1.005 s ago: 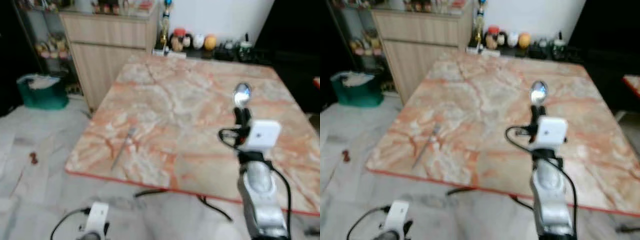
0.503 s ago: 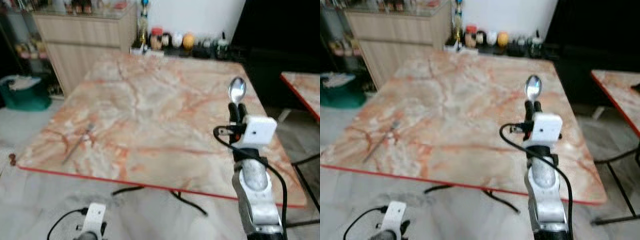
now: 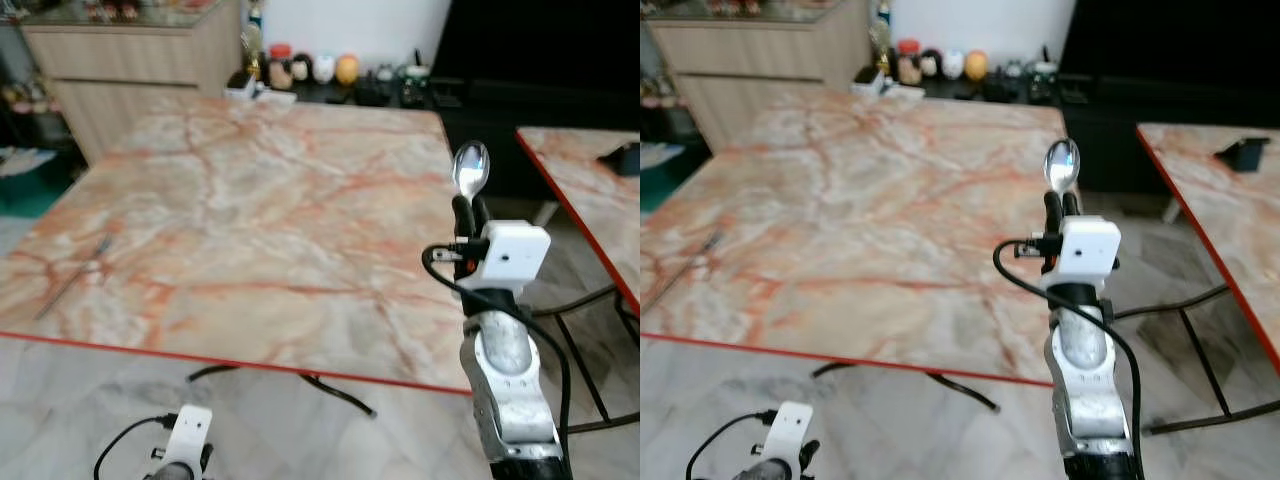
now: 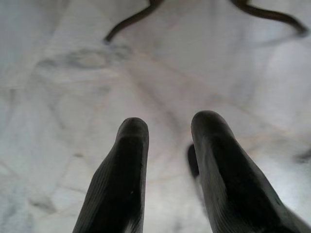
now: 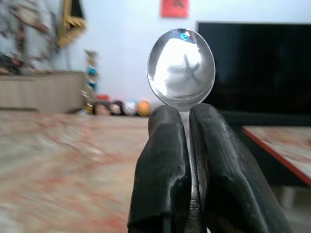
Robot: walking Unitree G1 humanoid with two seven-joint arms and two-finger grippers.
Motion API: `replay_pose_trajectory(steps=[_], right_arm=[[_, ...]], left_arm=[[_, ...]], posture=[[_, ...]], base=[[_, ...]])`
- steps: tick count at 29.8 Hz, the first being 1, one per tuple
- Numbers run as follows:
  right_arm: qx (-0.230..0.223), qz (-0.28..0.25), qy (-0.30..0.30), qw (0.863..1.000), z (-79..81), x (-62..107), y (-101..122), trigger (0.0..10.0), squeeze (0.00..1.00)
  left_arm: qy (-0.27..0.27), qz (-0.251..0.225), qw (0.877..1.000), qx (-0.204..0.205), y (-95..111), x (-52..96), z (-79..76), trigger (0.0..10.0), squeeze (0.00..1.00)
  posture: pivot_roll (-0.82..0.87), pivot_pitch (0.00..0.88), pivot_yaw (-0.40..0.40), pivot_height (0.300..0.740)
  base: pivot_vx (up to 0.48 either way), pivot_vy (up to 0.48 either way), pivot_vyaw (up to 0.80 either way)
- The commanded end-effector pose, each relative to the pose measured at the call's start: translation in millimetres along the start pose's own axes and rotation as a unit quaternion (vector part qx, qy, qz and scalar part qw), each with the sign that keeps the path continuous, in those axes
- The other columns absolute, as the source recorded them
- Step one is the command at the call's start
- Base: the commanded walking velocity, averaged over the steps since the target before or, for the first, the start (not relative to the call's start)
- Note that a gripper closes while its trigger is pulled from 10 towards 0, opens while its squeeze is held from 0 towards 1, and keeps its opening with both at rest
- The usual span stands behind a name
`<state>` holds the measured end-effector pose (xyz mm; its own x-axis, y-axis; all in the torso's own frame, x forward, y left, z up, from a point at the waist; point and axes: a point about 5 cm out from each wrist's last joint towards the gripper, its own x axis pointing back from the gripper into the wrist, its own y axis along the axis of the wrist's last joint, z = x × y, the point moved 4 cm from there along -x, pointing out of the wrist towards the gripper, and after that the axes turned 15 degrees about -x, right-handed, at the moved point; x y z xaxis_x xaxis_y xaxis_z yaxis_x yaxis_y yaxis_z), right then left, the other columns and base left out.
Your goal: Setting the table
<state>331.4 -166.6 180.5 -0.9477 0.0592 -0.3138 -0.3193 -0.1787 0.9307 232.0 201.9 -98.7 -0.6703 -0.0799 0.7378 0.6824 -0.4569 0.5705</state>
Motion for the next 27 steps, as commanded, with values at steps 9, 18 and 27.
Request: replay_pose_trajectory(steps=[9,18,27], right_arm=[[-0.001,-0.01,-0.003,1.0,1.2,-4.7,6.3,10.0,0.0],[-0.002,-0.009,-0.001,1.0,2.3,-5.8,5.9,10.0,0.0],[-0.002,-0.008,0.0,1.0,2.6,-7.2,5.4,10.0,0.0]], left_arm=[[-0.006,0.004,1.0,-0.008,-1.7,0.2,-2.8,10.0,0.0],[-0.006,0.003,1.0,-0.011,-0.7,0.0,-2.9,10.0,0.0],[-0.006,0.004,1.0,-0.009,-1.3,0.2,-4.8,10.0,0.0]], posture=[[0.01,0.0,0.0,0.74],[0.01,0.0,0.002,0.74],[0.01,0.0,-0.001,0.74]], base=[[0.0,-0.362,0.0],[0.0,-0.363,0.0],[0.0,-0.363,0.0]])
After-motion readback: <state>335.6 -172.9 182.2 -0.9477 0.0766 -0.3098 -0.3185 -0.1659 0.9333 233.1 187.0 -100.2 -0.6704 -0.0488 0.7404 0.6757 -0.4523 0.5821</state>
